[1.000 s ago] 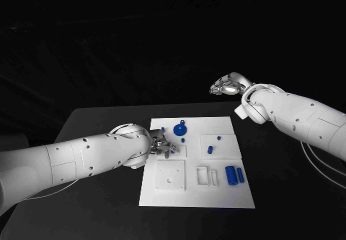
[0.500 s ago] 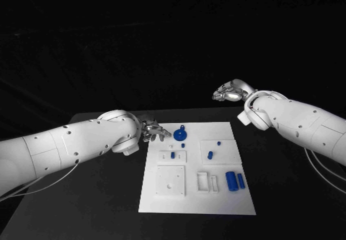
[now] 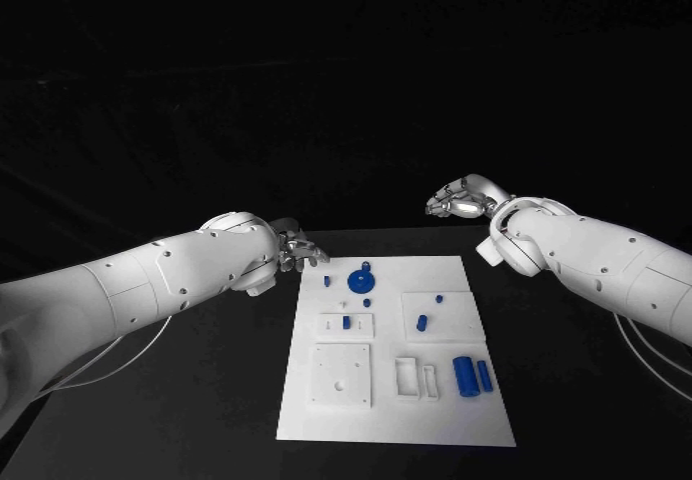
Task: Assemble the parts on the task board
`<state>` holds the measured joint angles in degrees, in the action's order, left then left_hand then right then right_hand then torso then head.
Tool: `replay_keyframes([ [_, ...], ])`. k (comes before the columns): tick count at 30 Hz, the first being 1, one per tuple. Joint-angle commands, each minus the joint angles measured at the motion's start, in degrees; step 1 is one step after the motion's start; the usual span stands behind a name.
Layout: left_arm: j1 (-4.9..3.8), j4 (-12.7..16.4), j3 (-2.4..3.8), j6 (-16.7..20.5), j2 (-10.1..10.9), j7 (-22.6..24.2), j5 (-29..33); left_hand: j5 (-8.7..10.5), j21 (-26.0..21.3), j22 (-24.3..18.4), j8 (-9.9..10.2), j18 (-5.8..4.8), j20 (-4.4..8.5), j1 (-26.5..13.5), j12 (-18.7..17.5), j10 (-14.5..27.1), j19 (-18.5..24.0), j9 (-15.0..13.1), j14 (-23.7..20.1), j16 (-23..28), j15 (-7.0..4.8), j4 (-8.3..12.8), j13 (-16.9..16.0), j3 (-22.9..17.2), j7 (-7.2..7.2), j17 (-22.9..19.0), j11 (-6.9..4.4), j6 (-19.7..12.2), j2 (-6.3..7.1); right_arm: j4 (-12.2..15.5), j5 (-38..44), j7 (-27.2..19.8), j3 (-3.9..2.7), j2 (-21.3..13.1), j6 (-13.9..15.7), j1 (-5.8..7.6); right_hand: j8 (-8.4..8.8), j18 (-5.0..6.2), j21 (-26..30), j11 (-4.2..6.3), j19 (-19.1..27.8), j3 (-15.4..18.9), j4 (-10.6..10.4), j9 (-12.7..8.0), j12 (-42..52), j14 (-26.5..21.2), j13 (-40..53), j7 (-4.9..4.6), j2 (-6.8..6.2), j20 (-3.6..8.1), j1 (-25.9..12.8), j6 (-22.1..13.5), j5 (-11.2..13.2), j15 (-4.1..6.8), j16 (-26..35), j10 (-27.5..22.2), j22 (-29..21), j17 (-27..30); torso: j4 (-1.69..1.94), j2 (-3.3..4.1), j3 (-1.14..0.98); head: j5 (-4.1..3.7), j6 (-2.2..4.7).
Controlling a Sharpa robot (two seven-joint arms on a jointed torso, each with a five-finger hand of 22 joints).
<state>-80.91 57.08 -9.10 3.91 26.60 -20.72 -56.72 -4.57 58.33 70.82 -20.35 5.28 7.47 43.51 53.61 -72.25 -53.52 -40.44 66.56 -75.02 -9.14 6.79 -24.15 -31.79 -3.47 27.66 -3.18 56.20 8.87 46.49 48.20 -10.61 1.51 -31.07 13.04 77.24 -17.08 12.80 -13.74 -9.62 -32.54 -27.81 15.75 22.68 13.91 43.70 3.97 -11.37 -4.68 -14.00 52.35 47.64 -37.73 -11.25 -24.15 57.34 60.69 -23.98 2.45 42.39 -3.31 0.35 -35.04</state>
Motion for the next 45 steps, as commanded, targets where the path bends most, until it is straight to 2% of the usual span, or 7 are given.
replay_keyframes([
  [1,0.0,-2.59,0.06,-0.77,-1.56,3.12,-4.42,1.31,-0.53,-0.19,0.31,-1.05,5.62,-0.43,-0.49,-0.13,0.31,0.19,0.22,0.39,0.2,-1.23,0.1,-0.11,-0.03,-0.08,0.24,-0.24,1.77,0.47,0.2,-0.29,-0.01,-0.29,0.19,0.02,-0.02,-0.43,0.39,-0.09,0.41,0.33,0.03,-0.08,-0.34,-0.41,-0.07,-0.02,-0.14,-0.04,0.33,-0.51,-0.23,-0.12,-0.3,0.18,0.1,0.11,-0.29,0.33,0.21,0.11,0.36],
  [8,0.18,-6.95,0.06,-4.76,-4.22,2.32,-4.42,1.37,-0.72,-0.27,0.4,-1.14,5.71,-0.25,-0.87,-0.31,0.11,0.43,0.45,0.57,0.24,-2.39,0.13,-0.32,-0.1,0.01,0.29,-0.42,2.3,1.38,0.2,-0.2,-0.01,-0.8,0.35,0.04,0.0,-0.42,0.41,-0.09,0.41,0.34,0.03,-0.11,-0.36,-0.42,-0.07,-0.04,-0.18,-0.04,0.33,-0.56,-0.28,-0.11,-0.35,0.17,0.12,0.16,-0.99,1.0,0.38,0.59,0.87],
  [19,0.87,-12.17,-0.01,-8.02,-7.15,2.09,-4.86,1.51,-0.87,-0.21,0.29,-1.28,5.77,-1.43,-1.1,-0.48,0.13,0.59,0.52,0.61,0.27,-4.24,0.01,0.39,-0.12,0.23,0.31,-0.37,2.38,2.08,0.2,-0.18,-0.01,-0.86,0.51,0.06,0.01,-0.42,0.44,-0.1,0.4,0.39,0.0,-0.13,-0.39,-0.44,-0.07,-0.07,-0.27,-0.05,0.29,-0.6,-0.3,-0.12,-0.41,0.17,0.16,0.22,-1.23,1.48,0.42,0.88,1.14],
  [23,1.77,-13.2,-0.01,-7.42,-7.81,2.09,-4.73,1.52,-0.87,-0.21,0.28,-1.28,5.79,-1.46,-1.1,-0.49,0.13,0.59,0.52,0.6,0.26,-4.32,0.0,0.41,-0.11,0.25,0.31,-0.37,2.37,2.2,0.2,-0.08,-0.02,-0.79,0.32,0.06,0.01,-0.42,0.45,-0.1,0.41,0.41,-0.01,-0.14,-0.4,-0.44,-0.07,-0.08,-0.28,-0.06,0.28,-0.61,-0.26,-0.12,-0.42,0.17,0.17,0.24,-1.29,1.53,0.46,0.92,1.02],
  [27,2.46,-14.35,0.02,-7.13,-8.22,2.14,-4.69,1.68,-0.75,-0.08,1.34,-1.2,5.96,-2.94,-1.15,-0.5,-0.03,1.18,0.76,0.24,0.49,-6.0,-0.12,0.91,-0.49,0.56,0.64,-2.2,2.93,2.19,0.2,-0.06,-0.02,-0.72,0.34,0.06,0.01,-0.42,0.49,-0.11,0.42,0.48,-0.01,-0.16,-0.43,-0.49,-0.07,-0.09,-0.33,-0.06,0.27,-0.64,-0.05,-0.13,-0.47,0.17,0.21,0.32,-1.27,1.54,0.47,0.73,0.87],
  [34,2.56,-14.95,0.02,-8.21,-8.1,1.97,-4.54,1.75,-0.41,0.21,0.91,-1.04,6.2,-3.12,-0.98,-0.72,-0.3,1.11,1.0,-0.27,0.39,-7.23,-0.4,0.87,-0.36,0.99,0.52,-1.57,3.6,2.14,0.2,-0.09,-0.02,-0.72,0.39,0.06,0.0,-0.42,0.52,-0.11,0.44,0.51,-0.01,-0.18,-0.45,-0.51,-0.07,-0.09,-0.36,-0.06,0.27,-0.65,0.05,-0.12,-0.51,0.16,0.24,0.38,-1.34,1.63,0.52,0.65,0.64],
  [45,2.67,-14.59,0.01,-10.0,-8.13,2.08,-4.02,1.74,0.1,0.69,0.68,-0.95,6.4,-1.68,-0.67,-1.06,-0.37,1.14,1.05,-0.85,0.24,-6.98,-0.83,1.25,-0.23,1.55,0.39,-1.3,2.81,1.89,0.2,-0.09,-0.02,-0.27,0.31,0.06,-0.01,-0.42,0.55,-0.11,0.44,0.55,-0.03,-0.19,-0.47,-0.54,-0.06,-0.09,-0.36,-0.07,0.25,-0.66,0.11,-0.13,-0.55,0.16,0.27,0.44,-1.3,1.66,0.6,0.78,0.54],
])
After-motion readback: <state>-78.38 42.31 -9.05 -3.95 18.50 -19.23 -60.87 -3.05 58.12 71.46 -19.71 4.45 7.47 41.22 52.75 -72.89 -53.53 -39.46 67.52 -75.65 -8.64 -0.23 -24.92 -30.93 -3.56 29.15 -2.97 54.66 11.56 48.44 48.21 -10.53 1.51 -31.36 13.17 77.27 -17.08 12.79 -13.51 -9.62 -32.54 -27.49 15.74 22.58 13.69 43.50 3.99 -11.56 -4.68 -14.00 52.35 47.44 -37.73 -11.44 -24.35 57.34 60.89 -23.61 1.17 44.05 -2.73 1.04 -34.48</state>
